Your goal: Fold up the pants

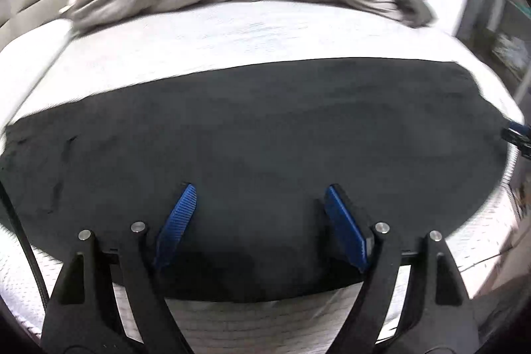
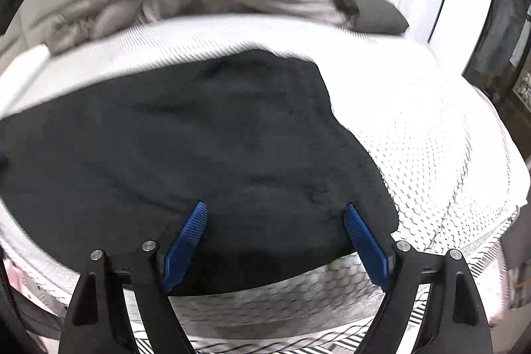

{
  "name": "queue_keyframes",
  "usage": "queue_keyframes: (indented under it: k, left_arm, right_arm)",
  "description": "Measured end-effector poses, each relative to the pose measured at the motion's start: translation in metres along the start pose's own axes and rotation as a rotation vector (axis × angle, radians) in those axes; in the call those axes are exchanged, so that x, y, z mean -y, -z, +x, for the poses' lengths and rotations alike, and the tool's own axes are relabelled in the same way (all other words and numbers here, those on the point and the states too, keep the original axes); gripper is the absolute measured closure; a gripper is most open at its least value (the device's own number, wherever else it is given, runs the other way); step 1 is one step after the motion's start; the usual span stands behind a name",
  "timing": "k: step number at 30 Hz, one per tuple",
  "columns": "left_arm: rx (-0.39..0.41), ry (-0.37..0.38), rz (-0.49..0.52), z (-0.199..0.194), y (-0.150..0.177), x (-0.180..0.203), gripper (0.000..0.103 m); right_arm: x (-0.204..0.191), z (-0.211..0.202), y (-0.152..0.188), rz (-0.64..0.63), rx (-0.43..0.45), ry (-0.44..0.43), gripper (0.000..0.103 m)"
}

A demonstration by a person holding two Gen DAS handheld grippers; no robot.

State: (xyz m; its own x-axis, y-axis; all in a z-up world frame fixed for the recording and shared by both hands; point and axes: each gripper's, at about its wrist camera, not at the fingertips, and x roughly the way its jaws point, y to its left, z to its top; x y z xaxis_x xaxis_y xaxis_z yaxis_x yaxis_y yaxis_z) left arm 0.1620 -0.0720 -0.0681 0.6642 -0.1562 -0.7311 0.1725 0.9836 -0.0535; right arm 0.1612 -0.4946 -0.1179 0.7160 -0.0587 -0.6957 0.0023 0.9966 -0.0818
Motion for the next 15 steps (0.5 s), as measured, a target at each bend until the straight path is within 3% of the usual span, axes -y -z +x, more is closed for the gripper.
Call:
queue_keyframes:
  k: [2,5,7,9,11,13,15]
  left_arm:
    - [0.001,0.052,0.05,0.002,-0.003,0.025,0.025]
    - [-0.031,0.185,0.175,0.016,-0.001,0.084,0.025]
    - [-0.046,0.18,0.246,0.023,0.001,0.107,0.025]
    - [-0.049,0.166,0.27,0.025,0.003,0.114,0.024]
    - [-0.064,0.177,0.222,0.029,0.003,0.104,0.021]
    - [-0.067,0.166,0.166,0.032,0.002,0.085,0.021]
    - [-0.065,0.148,0.133,0.031,0.002,0.068,0.021]
  right_arm:
    - [-0.032,-0.015,0.002,-0.088,0.068,-0.081,0.016]
    - [-0.088,-0.009,0.0,-0.183,0.069,-0.195,0.016]
    - [-0.126,0.002,0.001,-0.278,0.04,-0.24,0.016]
    - [-0.157,0.007,0.009,-0.425,0.039,-0.178,0.016]
    - [-0.156,0.004,0.023,-0.511,0.057,-0.127,0.016]
    - [-0.127,0.01,0.025,-0.465,0.035,-0.078,0.016]
    - [-0.074,0.014,0.035,-0.356,0.015,0.061,0.015]
